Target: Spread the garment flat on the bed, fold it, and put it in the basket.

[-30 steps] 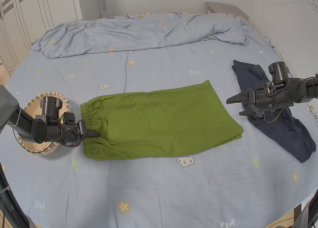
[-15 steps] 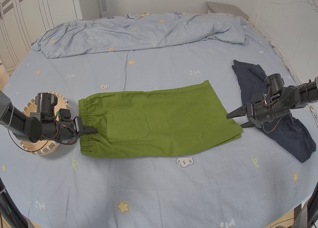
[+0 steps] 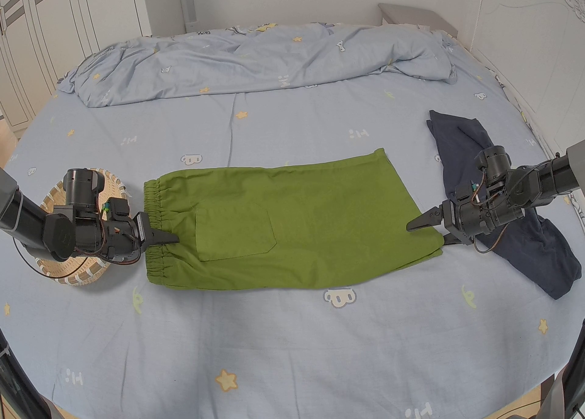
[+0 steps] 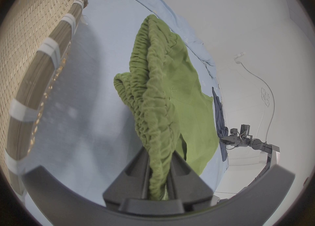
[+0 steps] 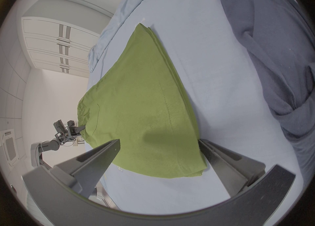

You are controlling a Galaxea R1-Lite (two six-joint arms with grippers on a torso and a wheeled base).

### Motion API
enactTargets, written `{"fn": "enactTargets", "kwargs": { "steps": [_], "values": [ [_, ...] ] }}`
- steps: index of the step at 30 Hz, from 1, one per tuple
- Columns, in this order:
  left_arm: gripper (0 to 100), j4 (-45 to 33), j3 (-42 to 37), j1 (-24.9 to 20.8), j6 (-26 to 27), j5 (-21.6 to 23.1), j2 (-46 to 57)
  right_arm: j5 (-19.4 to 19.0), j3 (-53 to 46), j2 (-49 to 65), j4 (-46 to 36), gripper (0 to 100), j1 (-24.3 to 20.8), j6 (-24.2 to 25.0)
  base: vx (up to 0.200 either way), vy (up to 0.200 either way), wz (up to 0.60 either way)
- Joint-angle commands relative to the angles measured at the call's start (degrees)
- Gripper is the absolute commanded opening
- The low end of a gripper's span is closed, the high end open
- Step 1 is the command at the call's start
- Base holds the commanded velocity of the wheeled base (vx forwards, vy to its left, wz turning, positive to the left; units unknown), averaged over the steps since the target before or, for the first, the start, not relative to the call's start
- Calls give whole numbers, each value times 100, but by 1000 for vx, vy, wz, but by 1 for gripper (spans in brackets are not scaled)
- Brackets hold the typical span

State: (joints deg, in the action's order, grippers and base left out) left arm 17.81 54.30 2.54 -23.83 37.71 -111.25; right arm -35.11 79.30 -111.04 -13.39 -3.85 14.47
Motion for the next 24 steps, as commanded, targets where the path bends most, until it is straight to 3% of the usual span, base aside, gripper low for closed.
{"fn": "enactTargets", "kwargs": {
  "steps": [1,3,4,21,24],
  "values": [
    [0,3,2,1,1,0,16,13,7,-84,-15,100,42,3,0,0,0],
    [0,3,2,1,1,0,7,13,7,-110,-15,100,42,3,0,0,0],
    [0,3,2,-7,1,0,7,22,15,-119,-15,0,42,3,0,0,0],
    [0,-32,2,10,19,-9,42,30,24,-23,-41,0,130,3,0,0,0],
    [0,-173,2,54,19,-9,262,74,15,373,-437,0,122,3,0,0,0]
  ]
}}
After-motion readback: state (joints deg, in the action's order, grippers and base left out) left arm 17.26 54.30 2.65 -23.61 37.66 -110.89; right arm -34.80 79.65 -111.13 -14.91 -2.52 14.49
